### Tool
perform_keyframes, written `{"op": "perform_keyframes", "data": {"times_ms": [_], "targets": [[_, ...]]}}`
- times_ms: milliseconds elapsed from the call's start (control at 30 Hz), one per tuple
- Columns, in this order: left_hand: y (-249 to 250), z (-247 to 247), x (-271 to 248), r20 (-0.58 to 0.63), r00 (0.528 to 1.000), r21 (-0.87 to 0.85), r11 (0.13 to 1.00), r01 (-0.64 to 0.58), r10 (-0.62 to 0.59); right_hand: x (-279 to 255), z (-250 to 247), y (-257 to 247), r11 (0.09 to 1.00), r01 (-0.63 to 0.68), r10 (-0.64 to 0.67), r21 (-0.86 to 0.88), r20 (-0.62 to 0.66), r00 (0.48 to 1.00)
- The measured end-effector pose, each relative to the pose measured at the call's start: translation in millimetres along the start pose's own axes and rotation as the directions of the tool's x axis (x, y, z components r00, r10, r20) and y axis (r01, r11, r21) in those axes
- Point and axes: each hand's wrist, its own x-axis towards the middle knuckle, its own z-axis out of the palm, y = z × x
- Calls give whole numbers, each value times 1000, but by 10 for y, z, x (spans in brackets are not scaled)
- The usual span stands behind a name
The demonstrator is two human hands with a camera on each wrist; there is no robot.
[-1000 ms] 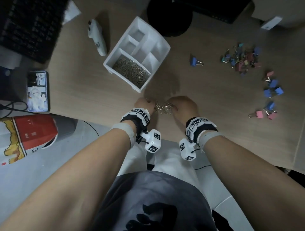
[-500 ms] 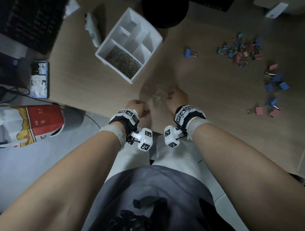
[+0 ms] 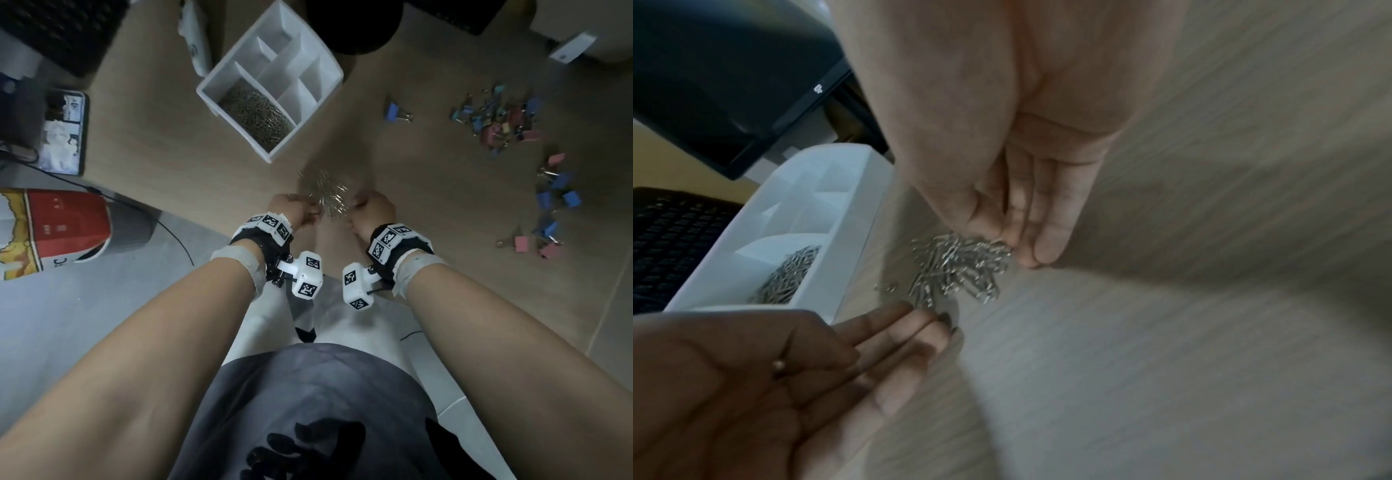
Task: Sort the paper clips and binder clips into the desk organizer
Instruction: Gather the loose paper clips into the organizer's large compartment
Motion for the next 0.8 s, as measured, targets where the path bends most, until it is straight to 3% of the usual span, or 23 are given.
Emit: {"op": "perform_keyframes", "data": {"times_ms": [233,367,500,633,800], "targets": [[190,-714,111,-115,993,125,992,6,9,-55,305,-406,996,-69,77,52,-173,982],[517,-994,188,-83,996,181,983,6,9,-105,386,-434,992,-126,125,14,-300,946],[809,-1050,267,-62,997,229,973,-22,37,-147,472,-524,964,-264,243,-29,-305,921],[967,-1079,328,-61,994,279,958,-70,91,-180,610,-714,948,-271,205,-165,-335,920],[972,-1181,670,-66,990,403,911,-91,128,-82,712,-675,964,-214,147,-159,-352,925]]}}
